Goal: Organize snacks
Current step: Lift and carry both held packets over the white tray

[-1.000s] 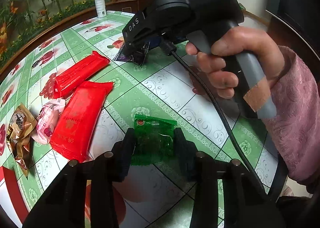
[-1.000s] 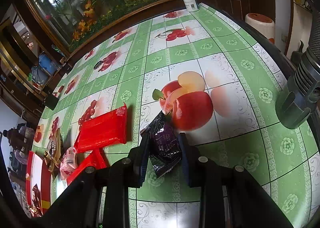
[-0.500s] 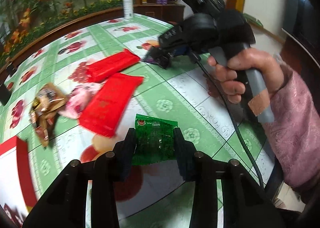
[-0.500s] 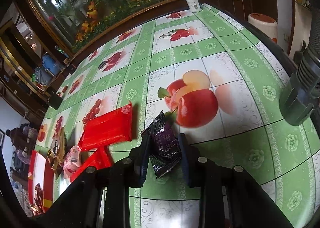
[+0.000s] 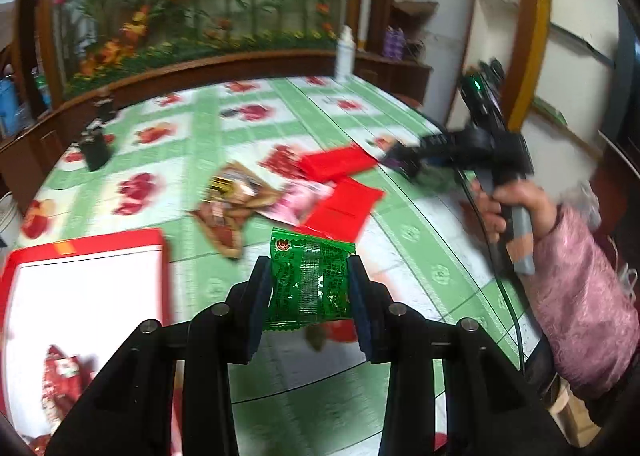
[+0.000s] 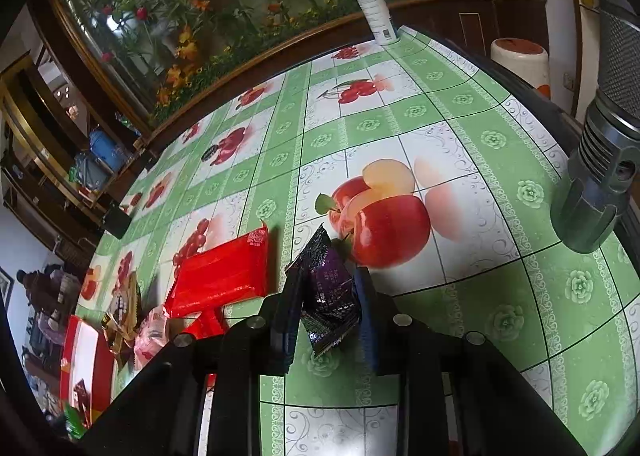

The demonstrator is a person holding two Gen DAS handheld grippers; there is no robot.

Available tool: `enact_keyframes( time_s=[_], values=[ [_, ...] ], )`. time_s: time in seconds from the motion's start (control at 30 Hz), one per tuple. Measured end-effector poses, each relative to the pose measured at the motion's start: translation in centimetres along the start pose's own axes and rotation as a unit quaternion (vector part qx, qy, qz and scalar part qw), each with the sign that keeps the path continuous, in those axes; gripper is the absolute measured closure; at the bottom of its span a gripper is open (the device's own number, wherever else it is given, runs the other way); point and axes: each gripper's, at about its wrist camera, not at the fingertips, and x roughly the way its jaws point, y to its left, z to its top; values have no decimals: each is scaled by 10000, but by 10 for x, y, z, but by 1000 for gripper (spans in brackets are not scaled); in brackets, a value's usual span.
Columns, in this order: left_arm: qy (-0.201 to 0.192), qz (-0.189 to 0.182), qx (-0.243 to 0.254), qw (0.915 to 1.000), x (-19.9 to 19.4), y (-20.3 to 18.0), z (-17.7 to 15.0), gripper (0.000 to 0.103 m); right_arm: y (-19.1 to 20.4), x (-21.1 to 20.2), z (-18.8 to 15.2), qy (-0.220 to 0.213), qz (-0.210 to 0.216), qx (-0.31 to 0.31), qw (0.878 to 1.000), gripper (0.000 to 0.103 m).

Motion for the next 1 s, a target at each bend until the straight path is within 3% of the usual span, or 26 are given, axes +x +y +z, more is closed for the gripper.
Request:
enact_keyframes(
  time_s=[0.37, 0.57, 0.73, 1.0],
  values=[
    [-345, 481, -691, 9958, -37, 64, -9, 68, 22, -18, -9, -442, 703, 323, 9960, 76],
    [-404, 760, -1075, 9905, -52, 98, -22, 68, 69, -9, -28, -183, 1388, 202, 9899, 77],
    [-424, 1023, -1298, 9853, -62, 123, -33, 68, 132, 3, -52, 154, 1929, -225, 9808, 77],
    [-368, 1319, -1637, 9770, -70, 156, -55, 68, 230, 26, -96, 854, 2781, -767, 9537, 77]
  ],
)
